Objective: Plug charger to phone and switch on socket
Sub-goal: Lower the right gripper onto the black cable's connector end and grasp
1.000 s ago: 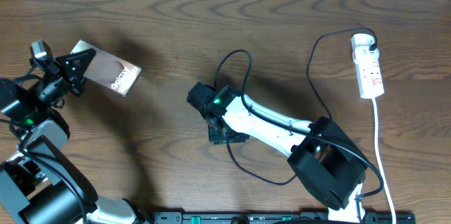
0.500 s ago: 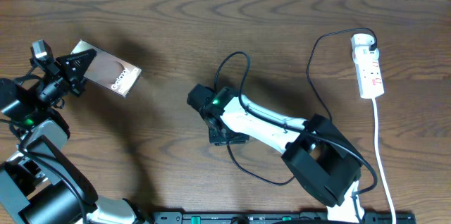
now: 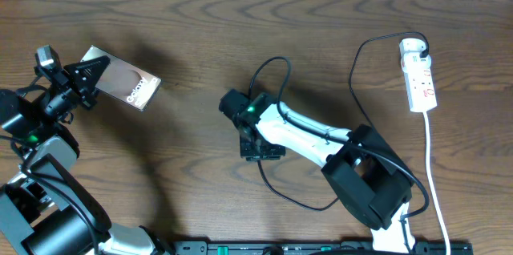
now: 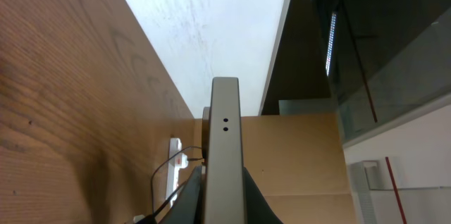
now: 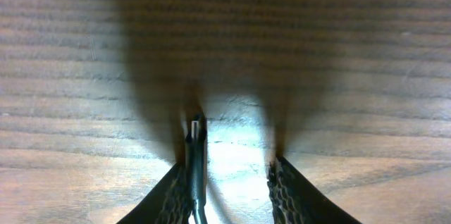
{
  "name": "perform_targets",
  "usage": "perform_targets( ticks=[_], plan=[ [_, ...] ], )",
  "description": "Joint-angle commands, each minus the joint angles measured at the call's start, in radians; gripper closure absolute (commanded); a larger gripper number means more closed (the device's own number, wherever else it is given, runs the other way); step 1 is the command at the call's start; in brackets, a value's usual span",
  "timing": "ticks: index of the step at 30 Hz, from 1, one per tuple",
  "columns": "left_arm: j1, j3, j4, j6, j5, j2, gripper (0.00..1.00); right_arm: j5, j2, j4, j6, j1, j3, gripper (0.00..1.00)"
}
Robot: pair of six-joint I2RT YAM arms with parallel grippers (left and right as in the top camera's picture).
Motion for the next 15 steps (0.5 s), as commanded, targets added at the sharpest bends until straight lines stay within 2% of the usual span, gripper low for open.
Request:
perform_targets(
  ticks=[1, 6, 9, 15],
  plan=[
    [0.003, 0.024, 0.013, -0.011, 0.013, -0.011, 0.93, -0.015, 0.029, 0.008, -0.023, -0.017, -0.006, 0.66],
    [0.003, 0.024, 0.013, -0.011, 0.013, -0.011, 0.93, -0.019, 0.029, 0.008, -0.026, -0.016, -0.006, 0.75],
    [0.003, 0.024, 0.013, -0.011, 0.013, -0.011, 0.93, -0.019, 0.029, 0.007, -0.030, -0.016, -0.006, 0.88],
    [0.003, 0.024, 0.013, -0.008, 0.013, -0.011, 0.93, -0.023, 0.029, 0.007, -0.030, -0.016, -0.006, 0.97]
  ],
)
